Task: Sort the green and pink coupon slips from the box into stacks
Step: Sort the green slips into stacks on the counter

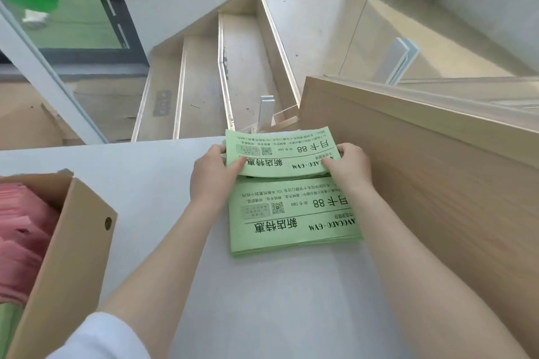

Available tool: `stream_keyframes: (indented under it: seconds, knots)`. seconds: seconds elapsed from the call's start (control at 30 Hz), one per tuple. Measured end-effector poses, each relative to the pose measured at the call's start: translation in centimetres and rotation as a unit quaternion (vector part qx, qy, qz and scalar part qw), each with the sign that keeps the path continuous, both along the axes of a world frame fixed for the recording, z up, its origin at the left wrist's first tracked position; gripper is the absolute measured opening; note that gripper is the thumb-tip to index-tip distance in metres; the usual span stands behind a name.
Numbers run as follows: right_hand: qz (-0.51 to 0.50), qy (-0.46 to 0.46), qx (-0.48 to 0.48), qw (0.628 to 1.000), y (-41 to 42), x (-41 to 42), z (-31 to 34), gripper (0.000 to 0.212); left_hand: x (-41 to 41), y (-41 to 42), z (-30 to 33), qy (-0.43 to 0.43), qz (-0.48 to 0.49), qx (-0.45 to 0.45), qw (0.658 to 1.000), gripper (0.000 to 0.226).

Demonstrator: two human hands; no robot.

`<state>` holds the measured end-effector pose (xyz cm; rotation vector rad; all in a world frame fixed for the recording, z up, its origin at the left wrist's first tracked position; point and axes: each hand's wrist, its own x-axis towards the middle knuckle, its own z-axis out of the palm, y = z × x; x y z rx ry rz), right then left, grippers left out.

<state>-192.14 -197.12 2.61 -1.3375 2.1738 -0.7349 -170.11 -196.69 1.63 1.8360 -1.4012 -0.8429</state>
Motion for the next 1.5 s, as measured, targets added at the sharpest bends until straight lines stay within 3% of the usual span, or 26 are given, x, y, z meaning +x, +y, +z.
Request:
stream_keyframes:
  seconds: [0.13,0.2,0.27,0.47,0.57,0.7,0.77,0.93,1.03,1.27,1.4,1.5]
  knots:
    - [0.011,0.091,0.061,0.994,0.2,-0.4,-0.4,0.030,0.8,0.7,-0.8,-0.037,-0.001,0.017,0.999,0.031]
    - [0.029,0.037,0.081,0.996,0.1,-0.3,-0.5,0.027,0.7,0.9,-0.9,0.062,-0.002,0.025,0.998,0.014]
    - [0.034,-0.039,0.076,0.996,0.2,-0.1,-0.3,0.023,0.3,1.3,-0.5,0.155,-0.027,0.045,0.987,0.025]
    - [0.008,-0.140,0.077,0.987,1.4,0.0,0.2,0.023,0.8,1.9,0.3,0.213,-0.046,0.087,0.972,0.035]
    - [0.025,-0.051,0.051,0.997,2.4,0.9,1.9,0.037,0.6,2.6,2.9,0.185,-0.045,0.096,0.977,0.026]
    - [0.085,0.003,-0.092,0.992,5.0,3.4,4.1,0.036,0.6,5.7,5.3,0.194,-0.063,0.047,0.978,0.054]
    - [0.141,-0.036,-0.115,0.983,6.9,5.5,4.9,0.029,1.1,8.1,6.2,0.198,-0.070,0.019,0.978,0.050]
    - [0.227,-0.249,-0.084,0.938,12.2,11.7,7.1,0.026,5.3,15.3,9.3,0.194,-0.088,-0.088,0.973,0.022]
    - [0.288,-0.299,-0.078,0.906,14.5,15.4,8.3,0.019,9.7,19.1,11.0,0.134,-0.089,-0.122,0.979,0.018]
    - [0.419,-0.265,-0.042,0.868,18.3,24.8,9.4,0.020,22.6,23.0,10.7,-0.083,-0.029,-0.130,0.988,0.022]
    - [0.396,-0.220,-0.078,0.888,18.8,30.0,9.8,0.016,30.3,22.8,9.7,-0.281,-0.088,-0.178,0.939,0.027]
    - [0.362,-0.153,-0.086,0.916,19.1,34.0,9.5,0.014,34.9,21.1,9.8,-0.343,-0.238,-0.224,0.881,0.025]
